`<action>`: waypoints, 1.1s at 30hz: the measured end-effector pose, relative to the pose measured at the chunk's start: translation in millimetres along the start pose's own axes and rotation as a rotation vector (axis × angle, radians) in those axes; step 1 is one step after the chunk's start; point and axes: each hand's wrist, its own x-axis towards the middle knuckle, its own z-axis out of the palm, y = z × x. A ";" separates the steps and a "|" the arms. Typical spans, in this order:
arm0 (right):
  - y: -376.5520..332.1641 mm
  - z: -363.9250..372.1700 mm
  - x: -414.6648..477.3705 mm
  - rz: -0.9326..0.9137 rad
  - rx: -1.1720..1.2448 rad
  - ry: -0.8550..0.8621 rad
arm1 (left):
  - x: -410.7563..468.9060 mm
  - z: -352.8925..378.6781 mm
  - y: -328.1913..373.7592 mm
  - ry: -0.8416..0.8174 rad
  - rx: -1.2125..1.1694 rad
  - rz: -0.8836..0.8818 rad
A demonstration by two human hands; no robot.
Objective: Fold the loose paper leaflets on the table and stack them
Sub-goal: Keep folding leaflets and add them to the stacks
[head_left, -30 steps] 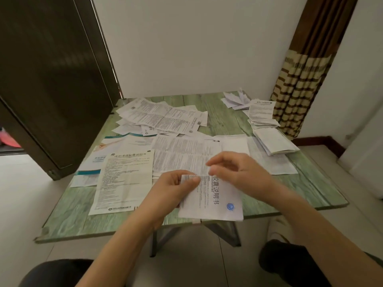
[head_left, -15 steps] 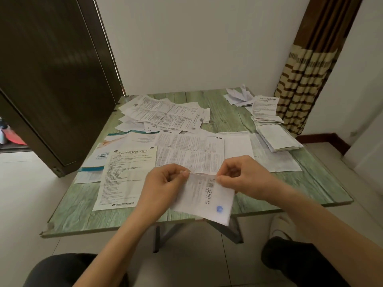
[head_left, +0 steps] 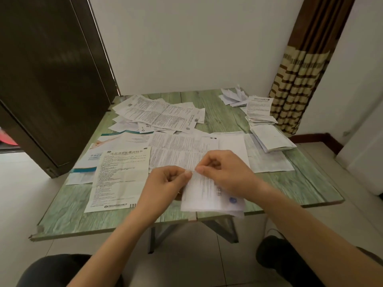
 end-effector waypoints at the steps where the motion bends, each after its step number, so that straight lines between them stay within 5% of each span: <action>1: 2.9 -0.7 -0.6 0.017 0.024 0.038 | -1.8 -0.4 -1.3 -0.002 -0.020 -0.027; 9: 10.4 -7.7 -8.7 0.003 0.186 0.271 | -8.1 -5.3 -2.9 -0.027 -0.281 -0.195; 18: 21.3 -11.9 -17.2 0.026 0.181 0.316 | -7.4 5.2 8.0 -0.131 -0.031 -0.103; 22: 25.9 -19.0 -20.9 0.045 0.175 0.339 | -3.6 -5.0 6.8 -0.052 -0.028 -0.067; 33: 15.9 -8.6 -29.1 -0.006 0.190 0.203 | 4.2 23.6 24.0 -0.067 0.079 0.057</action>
